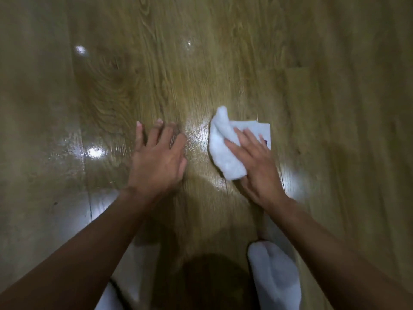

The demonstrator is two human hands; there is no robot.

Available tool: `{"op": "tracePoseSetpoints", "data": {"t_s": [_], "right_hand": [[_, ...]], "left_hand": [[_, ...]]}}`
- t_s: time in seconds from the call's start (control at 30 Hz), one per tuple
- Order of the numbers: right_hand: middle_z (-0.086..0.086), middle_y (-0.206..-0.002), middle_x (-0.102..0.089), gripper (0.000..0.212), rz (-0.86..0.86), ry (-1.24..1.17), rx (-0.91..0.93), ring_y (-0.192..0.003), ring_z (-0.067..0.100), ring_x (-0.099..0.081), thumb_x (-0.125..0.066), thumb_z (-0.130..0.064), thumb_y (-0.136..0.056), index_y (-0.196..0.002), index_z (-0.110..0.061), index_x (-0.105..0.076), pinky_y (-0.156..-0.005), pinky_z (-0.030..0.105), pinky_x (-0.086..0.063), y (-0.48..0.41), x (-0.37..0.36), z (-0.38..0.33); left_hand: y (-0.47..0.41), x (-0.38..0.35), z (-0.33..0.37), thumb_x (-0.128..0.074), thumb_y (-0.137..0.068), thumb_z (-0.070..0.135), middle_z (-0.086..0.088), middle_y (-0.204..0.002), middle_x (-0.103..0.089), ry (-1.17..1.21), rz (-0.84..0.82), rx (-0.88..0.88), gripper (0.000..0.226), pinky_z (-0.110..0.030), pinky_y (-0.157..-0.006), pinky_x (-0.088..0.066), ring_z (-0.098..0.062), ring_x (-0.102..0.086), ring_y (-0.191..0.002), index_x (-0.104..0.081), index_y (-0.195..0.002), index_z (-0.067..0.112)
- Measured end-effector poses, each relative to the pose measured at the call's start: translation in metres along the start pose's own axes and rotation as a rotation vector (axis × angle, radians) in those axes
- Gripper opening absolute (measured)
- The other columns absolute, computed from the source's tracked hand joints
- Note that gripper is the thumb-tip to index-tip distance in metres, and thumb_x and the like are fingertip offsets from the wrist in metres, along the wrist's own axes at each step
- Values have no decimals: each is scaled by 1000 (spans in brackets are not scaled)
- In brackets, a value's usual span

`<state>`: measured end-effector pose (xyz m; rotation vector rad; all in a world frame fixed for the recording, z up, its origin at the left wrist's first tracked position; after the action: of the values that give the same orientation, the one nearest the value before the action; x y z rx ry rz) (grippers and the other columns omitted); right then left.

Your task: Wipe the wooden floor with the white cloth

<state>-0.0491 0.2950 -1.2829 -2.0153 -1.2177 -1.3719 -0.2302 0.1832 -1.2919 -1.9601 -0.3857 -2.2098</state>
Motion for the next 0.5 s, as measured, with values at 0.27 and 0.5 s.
{"op": "tracePoseSetpoints", "data": {"t_s": [0.27,0.5], "right_hand": [[13,-158,-16,59,48,17,-189,-146,32,-12,-37,-13,-90,-148,-16,-29,-117,57,-12,2,35,69],[9,-158,-20,58,-7,45,7,-146,27,-13,-31,-26,-91,-147,-15,-32,-119,46,-5,8,22,54]], "left_hand": [[-10,11,14,-48,-89,37,-20,-124,-50,-60,-134,93,38,-65,-106,-27,-43,-41,-125,-46,-118,12],[-14,17,21,-32,-94,54,-22,-131,-45,-95,-196,155,56,-65,-108,-25,-48,-37,-129,-38,-139,20]]}}
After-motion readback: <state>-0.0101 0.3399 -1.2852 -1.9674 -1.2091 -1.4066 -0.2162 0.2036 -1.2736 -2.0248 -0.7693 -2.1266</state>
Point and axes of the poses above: each hand's wrist, its own y-axis away from the middle knuckle, its own x-axis out of the back of the hand, z = x × y, the point moved 4 cm from there along -y, towards the middle knuckle
